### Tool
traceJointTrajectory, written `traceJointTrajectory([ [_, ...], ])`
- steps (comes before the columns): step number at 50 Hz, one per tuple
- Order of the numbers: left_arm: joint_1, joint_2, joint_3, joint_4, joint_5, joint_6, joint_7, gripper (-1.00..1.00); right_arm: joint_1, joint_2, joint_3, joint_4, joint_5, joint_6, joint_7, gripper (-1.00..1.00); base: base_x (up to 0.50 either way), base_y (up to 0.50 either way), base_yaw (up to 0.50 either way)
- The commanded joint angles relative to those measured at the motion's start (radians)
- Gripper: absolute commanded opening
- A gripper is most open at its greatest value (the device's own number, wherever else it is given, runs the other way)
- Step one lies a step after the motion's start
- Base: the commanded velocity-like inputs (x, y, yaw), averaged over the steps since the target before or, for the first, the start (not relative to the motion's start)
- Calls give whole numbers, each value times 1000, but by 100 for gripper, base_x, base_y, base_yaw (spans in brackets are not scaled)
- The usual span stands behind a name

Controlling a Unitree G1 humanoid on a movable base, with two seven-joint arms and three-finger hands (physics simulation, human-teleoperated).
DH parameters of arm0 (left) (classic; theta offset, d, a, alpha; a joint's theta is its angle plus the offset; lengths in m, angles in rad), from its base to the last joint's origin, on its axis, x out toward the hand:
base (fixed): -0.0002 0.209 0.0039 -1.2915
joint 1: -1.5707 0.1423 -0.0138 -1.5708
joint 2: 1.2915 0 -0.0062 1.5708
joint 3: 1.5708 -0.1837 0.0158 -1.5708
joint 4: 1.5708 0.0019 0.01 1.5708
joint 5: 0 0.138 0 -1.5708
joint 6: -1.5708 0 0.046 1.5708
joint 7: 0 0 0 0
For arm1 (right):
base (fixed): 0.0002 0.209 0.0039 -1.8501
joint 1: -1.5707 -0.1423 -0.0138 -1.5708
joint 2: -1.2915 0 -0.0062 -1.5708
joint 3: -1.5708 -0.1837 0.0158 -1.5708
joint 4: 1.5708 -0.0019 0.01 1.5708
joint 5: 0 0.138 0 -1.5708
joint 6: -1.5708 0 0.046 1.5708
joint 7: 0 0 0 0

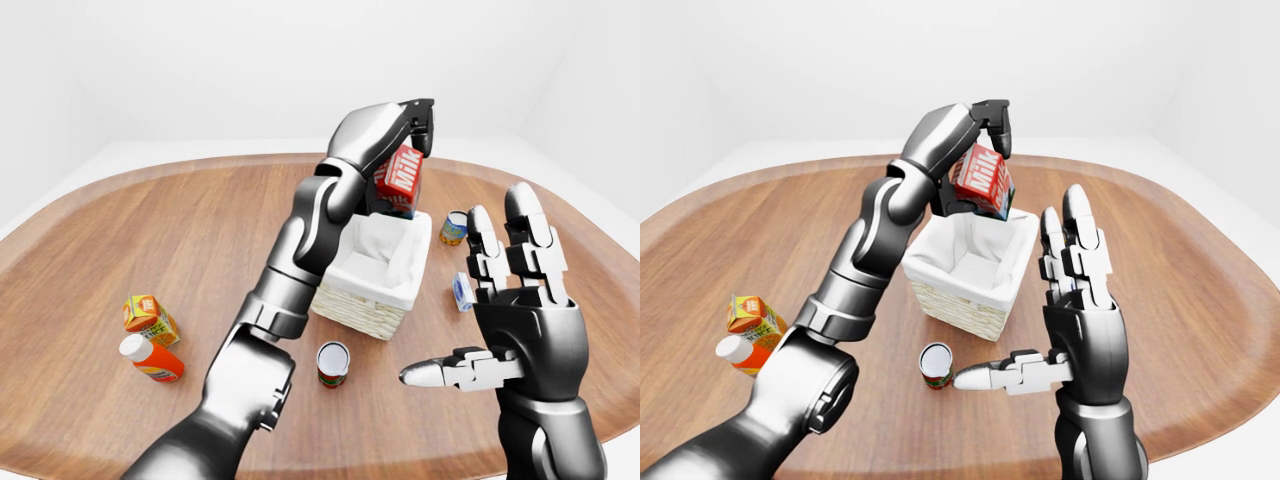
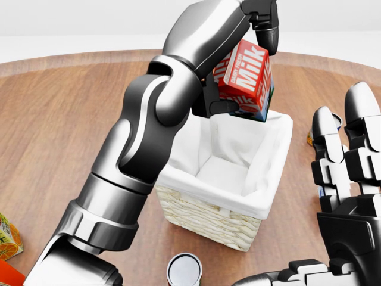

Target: Pick the milk and place it in the basket.

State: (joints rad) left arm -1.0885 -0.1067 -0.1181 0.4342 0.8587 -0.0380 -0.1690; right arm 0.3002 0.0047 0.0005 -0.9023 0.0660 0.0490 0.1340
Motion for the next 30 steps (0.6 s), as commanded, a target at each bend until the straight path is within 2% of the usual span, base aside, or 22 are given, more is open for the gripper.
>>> traceJointTrajectory([
  [1,-34,41,31,62,-48,-24,72,-100,0,1,-3,-1,1,2,1,100,0,0,0],
  [11,-43,51,34,132,-52,-49,109,-100,-6,1,-6,-21,1,22,1,100,0,0,0],
  [30,-3,-10,5,232,-17,-49,174,-100,-3,4,-11,-10,4,10,8,100,0,0,0],
])
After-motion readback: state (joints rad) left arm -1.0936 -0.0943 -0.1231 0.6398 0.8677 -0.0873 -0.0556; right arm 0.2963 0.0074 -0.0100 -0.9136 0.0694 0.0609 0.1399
